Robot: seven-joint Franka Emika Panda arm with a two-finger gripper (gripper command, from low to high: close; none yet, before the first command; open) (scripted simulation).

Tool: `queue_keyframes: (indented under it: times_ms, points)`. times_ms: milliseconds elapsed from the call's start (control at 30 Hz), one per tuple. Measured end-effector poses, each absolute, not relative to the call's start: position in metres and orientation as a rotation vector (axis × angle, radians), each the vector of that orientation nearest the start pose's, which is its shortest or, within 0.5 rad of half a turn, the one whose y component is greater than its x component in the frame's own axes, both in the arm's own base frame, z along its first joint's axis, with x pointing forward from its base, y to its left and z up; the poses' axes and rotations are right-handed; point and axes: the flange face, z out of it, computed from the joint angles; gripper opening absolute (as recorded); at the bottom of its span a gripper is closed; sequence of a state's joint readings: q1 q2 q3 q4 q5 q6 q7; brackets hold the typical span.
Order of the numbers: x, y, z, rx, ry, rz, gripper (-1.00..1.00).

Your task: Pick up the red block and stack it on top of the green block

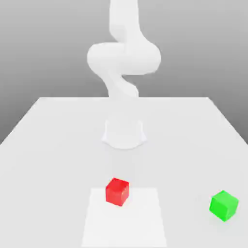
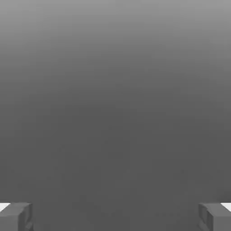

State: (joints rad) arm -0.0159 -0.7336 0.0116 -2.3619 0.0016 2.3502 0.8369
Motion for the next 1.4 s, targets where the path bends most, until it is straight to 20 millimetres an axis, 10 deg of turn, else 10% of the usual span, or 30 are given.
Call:
queue_keyframes:
  times_ms: [300,567,667,800,833,1067,1300,1400]
  points:
    - [0.423,-0.010,0.437,-2.556,1.440,-0.520,0.00]
    - [0.362,-0.018,0.234,-2.560,1.777,-0.073,0.00]
    - [0.349,-0.019,0.188,-2.550,1.826,-0.008,0.00]
    - [0.346,-0.018,0.151,-2.552,1.830,0.001,0.00]
    - [0.345,-0.018,0.146,-2.553,1.830,0.001,-1.00]
    - [0.345,-0.018,0.146,-2.552,1.829,-0.001,-1.00]
    - [0.346,-0.018,0.200,-2.554,1.828,-0.001,-1.00]
    - [0.366,0.037,0.214,-2.681,1.649,-0.002,-1.00]
